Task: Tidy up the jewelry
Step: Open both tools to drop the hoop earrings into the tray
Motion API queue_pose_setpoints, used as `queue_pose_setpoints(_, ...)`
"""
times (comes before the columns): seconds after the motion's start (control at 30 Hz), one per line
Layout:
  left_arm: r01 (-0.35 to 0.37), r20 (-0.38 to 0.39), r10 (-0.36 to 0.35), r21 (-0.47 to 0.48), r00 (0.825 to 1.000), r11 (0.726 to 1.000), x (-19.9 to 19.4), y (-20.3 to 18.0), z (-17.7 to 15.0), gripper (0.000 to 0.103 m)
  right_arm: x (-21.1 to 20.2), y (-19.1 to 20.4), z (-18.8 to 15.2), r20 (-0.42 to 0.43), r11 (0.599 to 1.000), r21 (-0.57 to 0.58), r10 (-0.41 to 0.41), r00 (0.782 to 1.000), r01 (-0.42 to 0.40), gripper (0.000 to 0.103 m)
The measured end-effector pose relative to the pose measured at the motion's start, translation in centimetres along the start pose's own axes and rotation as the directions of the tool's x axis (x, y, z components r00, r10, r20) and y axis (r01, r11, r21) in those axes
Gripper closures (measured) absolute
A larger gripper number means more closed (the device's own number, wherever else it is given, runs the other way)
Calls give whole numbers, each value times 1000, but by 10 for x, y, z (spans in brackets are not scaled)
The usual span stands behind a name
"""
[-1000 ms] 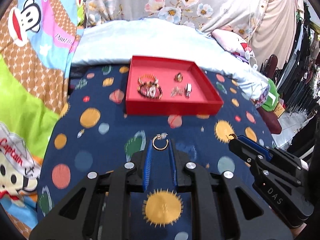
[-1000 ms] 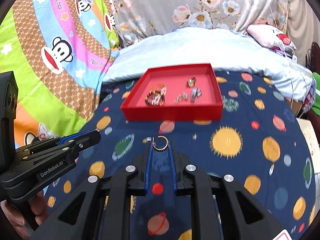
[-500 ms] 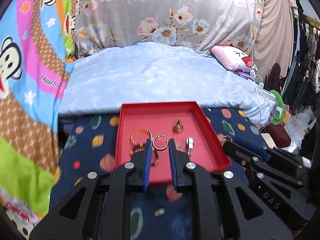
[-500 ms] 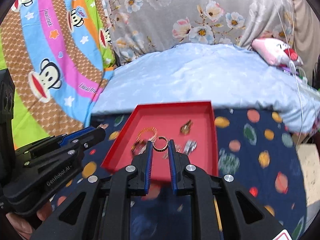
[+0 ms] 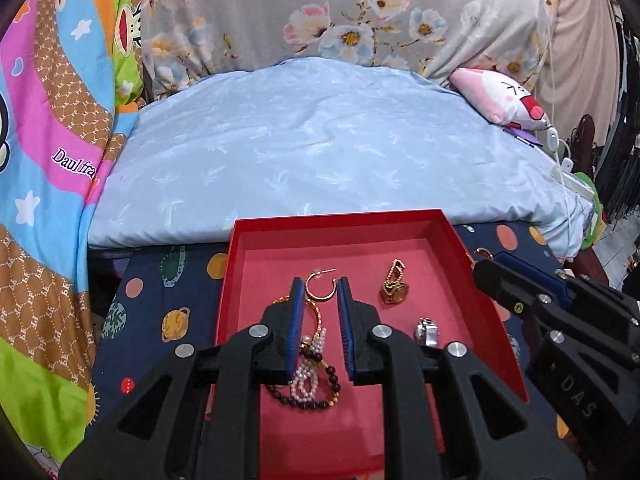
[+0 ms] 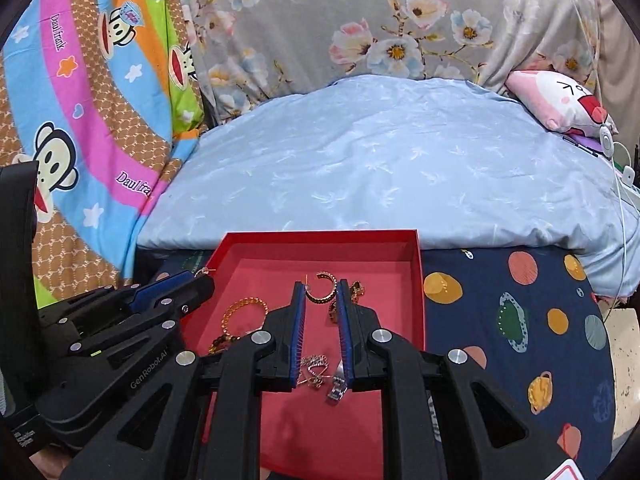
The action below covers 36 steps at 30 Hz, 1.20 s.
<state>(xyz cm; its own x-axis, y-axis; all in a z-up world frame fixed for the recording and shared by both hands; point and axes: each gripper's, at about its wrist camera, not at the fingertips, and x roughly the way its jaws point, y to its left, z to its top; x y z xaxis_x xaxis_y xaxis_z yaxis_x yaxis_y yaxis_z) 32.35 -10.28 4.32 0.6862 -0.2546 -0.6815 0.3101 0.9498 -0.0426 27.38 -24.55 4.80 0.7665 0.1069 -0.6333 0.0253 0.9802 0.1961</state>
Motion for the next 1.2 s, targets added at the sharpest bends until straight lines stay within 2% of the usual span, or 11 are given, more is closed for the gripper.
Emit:
queue_pose_setpoints(0.37, -17, -29, 17, 4, 999, 1000, 29, -1, 0, 87, 35, 0, -6, -49, 1000, -2, -2, 999, 2, 88)
queue_pose_setpoints(0.87, -19, -38, 20, 9, 999, 1000, 38, -1, -1, 87, 49, 0, -11, -63, 1000, -5, -15, 998, 15, 88)
queue_pose_setpoints(0.97, -30, -42, 30, 11, 999, 999, 41, -3, 0, 86, 49, 0, -12, -57, 1000, 0, -18, 998, 18, 83)
queue_pose_setpoints(1.03, -35, -48, 35, 5, 998, 999, 42, -2, 0, 80, 47, -1, -12, -49, 1000, 5, -25, 998, 25, 76)
queue_pose_setpoints(1.1, -41, -48, 40, -9, 998, 999, 41, 0, 1, 66, 45, -2, -12, -45, 1000, 10, -28, 999, 29, 76)
queue_pose_setpoints(1.13, -42, -43, 41, -17, 998, 999, 39, 1, 1, 63, 42, -4, -12, -43, 999, 15, -28, 999, 29, 76)
queue_pose_setpoints(1.2, -51, -33, 50, -28, 998, 998, 35, 3, 2, 45, 38, -6, -12, -38, 999, 21, -30, 999, 31, 76)
